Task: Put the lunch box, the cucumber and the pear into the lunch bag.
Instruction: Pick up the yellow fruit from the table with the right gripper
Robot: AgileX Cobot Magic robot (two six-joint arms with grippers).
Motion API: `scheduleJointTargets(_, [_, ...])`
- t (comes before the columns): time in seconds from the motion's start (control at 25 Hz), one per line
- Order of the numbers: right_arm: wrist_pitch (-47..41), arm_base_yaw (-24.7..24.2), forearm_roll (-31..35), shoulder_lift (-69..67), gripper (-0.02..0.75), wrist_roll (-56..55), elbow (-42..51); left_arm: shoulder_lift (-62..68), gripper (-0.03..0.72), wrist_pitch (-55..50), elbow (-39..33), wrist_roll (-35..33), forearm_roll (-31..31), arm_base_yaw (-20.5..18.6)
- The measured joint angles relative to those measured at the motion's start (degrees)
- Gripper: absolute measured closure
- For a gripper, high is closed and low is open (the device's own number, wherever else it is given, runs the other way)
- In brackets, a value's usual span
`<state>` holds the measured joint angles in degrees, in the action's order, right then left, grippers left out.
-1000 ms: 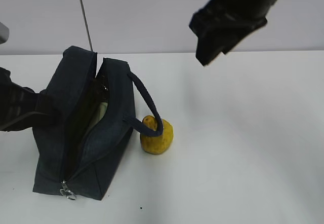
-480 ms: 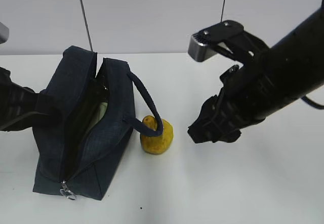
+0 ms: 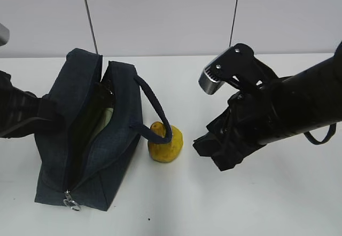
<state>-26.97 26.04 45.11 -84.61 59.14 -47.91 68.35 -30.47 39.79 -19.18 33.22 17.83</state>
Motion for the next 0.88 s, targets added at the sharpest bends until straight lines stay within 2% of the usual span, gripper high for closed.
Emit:
scheduleJointTargets(0.2, [2.0,0.0,3.6,-3.5,0.373,1.0,0.0,0.0,0.707,0.0,0.0,0.0,0.0,0.0])
scheduleJointTargets(0.36, [4.1,0.0,8.1,-7.1,0.373,9.7,0.0,0.0,0.707,0.0,0.0,0.0,0.1,0.0])
scheduleJointTargets(0.48, [5.8,0.0,16.8,-8.9,0.373,21.3,0.0,0.0,0.707,0.0,0.0,0.0,0.2,0.0])
scheduleJointTargets(0.72, [5.2,0.0,40.7,-12.3,0.372,45.7,0.0,0.0,0.707,0.0,0.0,0.0,0.3,0.0])
scheduleJointTargets(0.88, [5.2,0.0,48.6,-14.5,0.332,57.2,0.0,0.0,0.707,0.0,0.0,0.0,0.7,0.0])
